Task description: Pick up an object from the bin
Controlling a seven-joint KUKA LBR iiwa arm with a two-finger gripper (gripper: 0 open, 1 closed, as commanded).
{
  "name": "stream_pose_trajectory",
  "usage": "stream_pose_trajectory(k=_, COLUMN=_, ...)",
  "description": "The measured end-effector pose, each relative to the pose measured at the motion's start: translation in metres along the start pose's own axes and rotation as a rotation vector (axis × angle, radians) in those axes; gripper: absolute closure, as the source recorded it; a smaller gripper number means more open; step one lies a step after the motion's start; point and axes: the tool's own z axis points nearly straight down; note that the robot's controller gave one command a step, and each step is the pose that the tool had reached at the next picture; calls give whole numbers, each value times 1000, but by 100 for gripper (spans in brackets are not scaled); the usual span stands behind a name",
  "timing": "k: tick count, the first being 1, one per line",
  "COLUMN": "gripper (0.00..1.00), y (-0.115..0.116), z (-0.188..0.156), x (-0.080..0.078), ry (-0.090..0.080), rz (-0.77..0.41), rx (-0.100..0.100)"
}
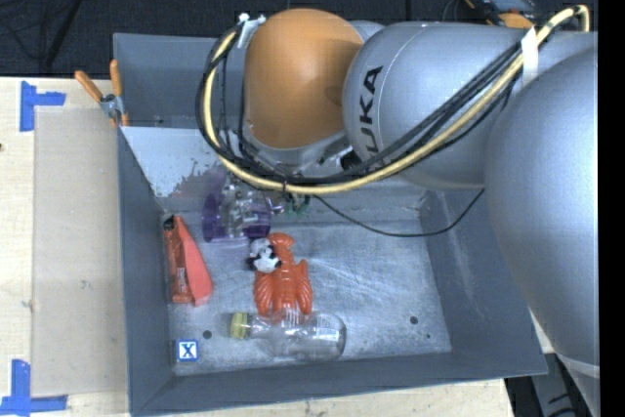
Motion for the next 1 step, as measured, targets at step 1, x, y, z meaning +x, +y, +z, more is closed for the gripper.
stream_pose_trajectory(k=1, gripper=0, y=-5, z=-22, x=3, ry=-7, rz=-3, rx=-1)
